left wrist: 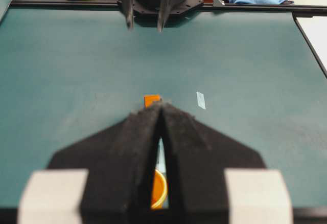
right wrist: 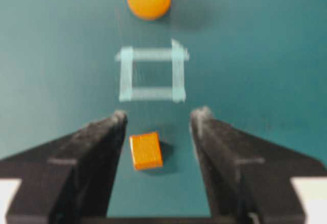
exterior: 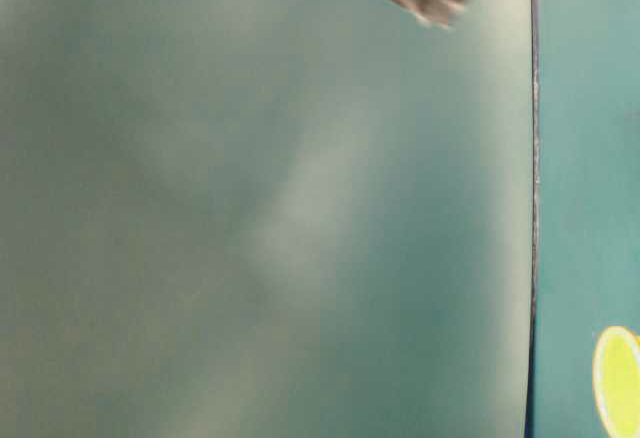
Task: Move the block backward with right arm.
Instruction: 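Move the open right gripper left toward the small orange cube, then close the right gripper around the orange cube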
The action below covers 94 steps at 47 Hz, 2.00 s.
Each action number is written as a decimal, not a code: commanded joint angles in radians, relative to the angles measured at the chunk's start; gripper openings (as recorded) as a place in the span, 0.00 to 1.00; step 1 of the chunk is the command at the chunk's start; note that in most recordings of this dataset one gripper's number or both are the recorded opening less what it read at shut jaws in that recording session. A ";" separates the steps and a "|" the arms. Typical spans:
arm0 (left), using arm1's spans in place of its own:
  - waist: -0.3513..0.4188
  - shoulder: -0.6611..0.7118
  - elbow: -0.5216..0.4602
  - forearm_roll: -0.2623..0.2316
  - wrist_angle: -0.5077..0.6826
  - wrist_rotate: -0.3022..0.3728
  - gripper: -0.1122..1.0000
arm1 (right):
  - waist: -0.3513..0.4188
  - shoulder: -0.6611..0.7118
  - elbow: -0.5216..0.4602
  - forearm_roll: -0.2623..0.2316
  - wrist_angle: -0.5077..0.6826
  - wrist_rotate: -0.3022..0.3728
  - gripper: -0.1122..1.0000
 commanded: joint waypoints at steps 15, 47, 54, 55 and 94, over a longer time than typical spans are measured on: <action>0.000 0.018 -0.028 0.002 -0.005 -0.002 0.10 | 0.015 0.213 -0.061 -0.008 -0.021 -0.002 0.64; 0.000 0.021 -0.029 0.002 -0.005 -0.002 0.10 | 0.017 0.367 -0.064 -0.023 -0.120 -0.003 0.64; 0.000 0.021 -0.028 0.002 -0.005 -0.002 0.10 | 0.017 0.387 -0.069 -0.023 -0.120 -0.003 0.64; 0.000 0.020 -0.029 0.002 -0.005 -0.002 0.10 | 0.015 0.391 -0.071 -0.023 -0.120 -0.003 0.64; 0.000 0.021 -0.029 0.002 -0.005 -0.003 0.10 | 0.017 0.204 -0.166 -0.020 0.166 0.009 0.46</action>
